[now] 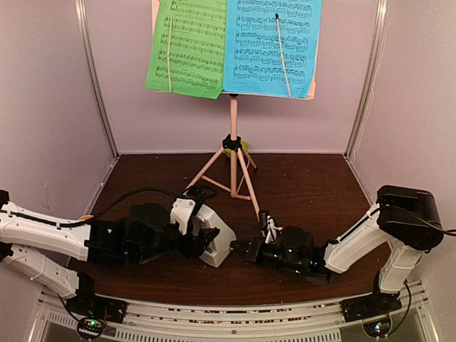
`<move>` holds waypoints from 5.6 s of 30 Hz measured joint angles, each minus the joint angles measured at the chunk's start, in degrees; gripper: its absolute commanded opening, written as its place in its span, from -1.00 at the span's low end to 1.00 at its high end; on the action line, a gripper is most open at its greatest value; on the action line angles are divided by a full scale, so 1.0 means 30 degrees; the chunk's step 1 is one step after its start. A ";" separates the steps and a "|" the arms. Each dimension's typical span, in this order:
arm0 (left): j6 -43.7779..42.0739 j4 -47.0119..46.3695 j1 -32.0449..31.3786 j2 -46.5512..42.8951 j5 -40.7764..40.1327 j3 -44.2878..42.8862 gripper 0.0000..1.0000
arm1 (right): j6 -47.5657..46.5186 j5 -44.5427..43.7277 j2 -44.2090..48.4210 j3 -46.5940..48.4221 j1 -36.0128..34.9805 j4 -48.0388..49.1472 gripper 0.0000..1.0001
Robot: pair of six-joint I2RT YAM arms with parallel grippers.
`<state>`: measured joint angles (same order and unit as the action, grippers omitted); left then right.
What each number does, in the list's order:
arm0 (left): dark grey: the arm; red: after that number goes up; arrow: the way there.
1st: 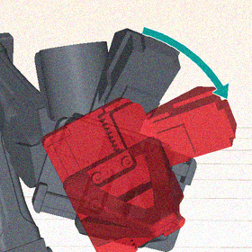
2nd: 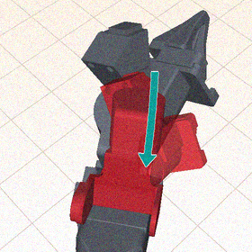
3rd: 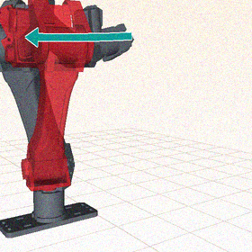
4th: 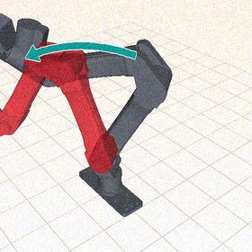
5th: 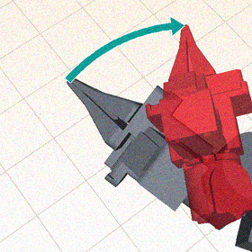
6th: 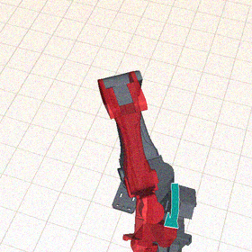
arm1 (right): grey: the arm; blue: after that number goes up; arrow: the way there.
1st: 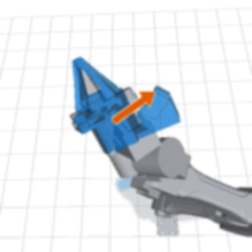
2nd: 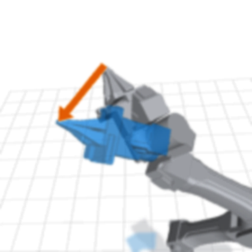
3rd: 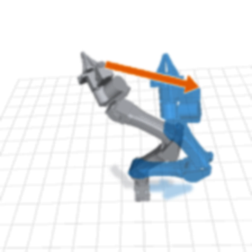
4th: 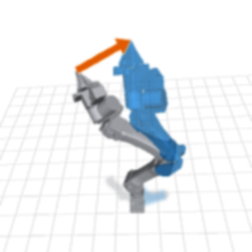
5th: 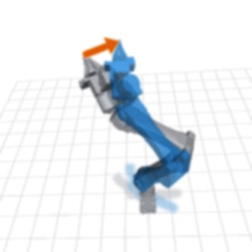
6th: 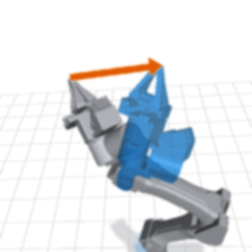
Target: Set up the instrument practice props
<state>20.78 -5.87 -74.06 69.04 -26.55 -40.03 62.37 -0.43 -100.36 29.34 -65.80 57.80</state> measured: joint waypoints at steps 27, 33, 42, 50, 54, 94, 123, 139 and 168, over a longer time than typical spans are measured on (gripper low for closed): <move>-0.0605 -0.0663 0.0000 -0.0525 0.0182 0.0627 -0.57 | 0.8896 0.0816 -0.3483 -0.0889 0.0233 0.7140 -0.89; -0.0007 -0.0678 0.0226 -0.0233 0.0758 0.0627 -0.54 | 0.7322 0.0007 -0.1974 -0.1275 0.0743 0.4896 0.08; 0.0430 -0.1129 0.0816 0.1545 0.3417 0.0095 -0.49 | 0.2674 -0.1180 0.2127 -0.3512 0.1086 0.1945 0.46; 0.0255 -0.1450 0.1807 0.3147 0.5952 -0.0656 -0.29 | -0.3075 -0.3497 0.9020 -0.2499 0.0233 -0.6207 0.66; -0.0321 -0.1035 0.2171 0.3701 0.7002 -0.1472 -0.19 | -0.5727 -0.5151 1.1919 -0.1705 -0.0036 -0.9777 0.82; -0.2433 -0.2608 0.2208 0.0131 0.9122 0.0714 0.47 | -0.9632 -0.0510 1.1169 0.3643 -0.0015 -1.6648 1.00; -0.2958 -0.3636 0.2113 0.1450 0.8918 0.0372 -0.35 | -0.5289 0.1996 0.7446 0.2951 0.0860 -1.1475 0.71; -0.3330 -0.4568 0.1654 0.0758 0.8451 0.1435 -0.65 | -0.5180 0.1647 0.7104 0.2157 0.0787 -0.9573 0.66; -0.0415 -0.2667 -0.1727 0.2390 0.1443 0.0080 0.36 | -0.4787 0.1406 0.6703 0.1909 0.1056 -0.8699 0.64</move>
<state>19.53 -13.87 -79.24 76.20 -22.22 -39.79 48.01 3.79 -80.25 35.07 -62.63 31.70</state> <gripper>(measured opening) 0.689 0.823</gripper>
